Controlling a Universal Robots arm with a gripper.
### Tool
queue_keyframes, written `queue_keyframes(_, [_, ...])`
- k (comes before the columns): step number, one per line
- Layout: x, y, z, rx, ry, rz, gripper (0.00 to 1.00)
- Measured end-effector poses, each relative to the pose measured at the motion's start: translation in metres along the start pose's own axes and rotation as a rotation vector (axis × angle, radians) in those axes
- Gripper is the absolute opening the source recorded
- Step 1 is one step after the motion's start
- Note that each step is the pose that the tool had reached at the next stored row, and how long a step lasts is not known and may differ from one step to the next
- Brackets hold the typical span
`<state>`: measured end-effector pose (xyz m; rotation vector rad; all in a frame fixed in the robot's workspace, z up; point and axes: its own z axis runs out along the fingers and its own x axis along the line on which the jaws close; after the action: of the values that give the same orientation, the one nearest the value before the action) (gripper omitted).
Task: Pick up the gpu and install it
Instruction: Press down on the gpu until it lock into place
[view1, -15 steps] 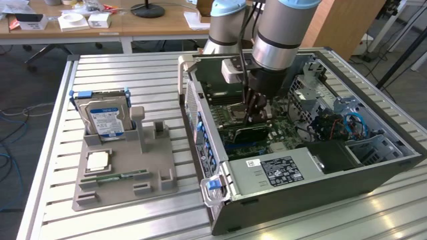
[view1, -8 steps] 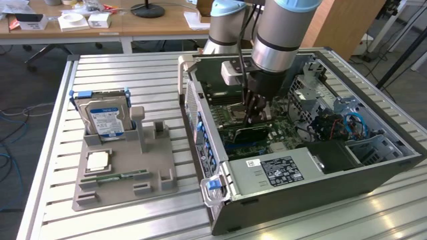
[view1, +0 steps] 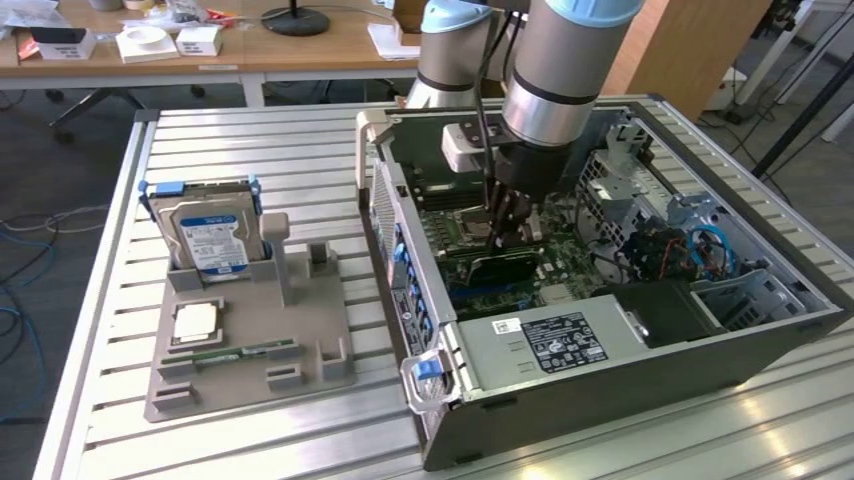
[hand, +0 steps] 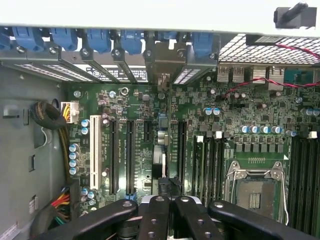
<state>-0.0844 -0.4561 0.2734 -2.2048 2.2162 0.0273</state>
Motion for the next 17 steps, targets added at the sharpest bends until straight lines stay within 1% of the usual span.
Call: queue_keyframes(17, [0.0,0.0001,0.0021,0.0001,-0.0002,0.0,0.1])
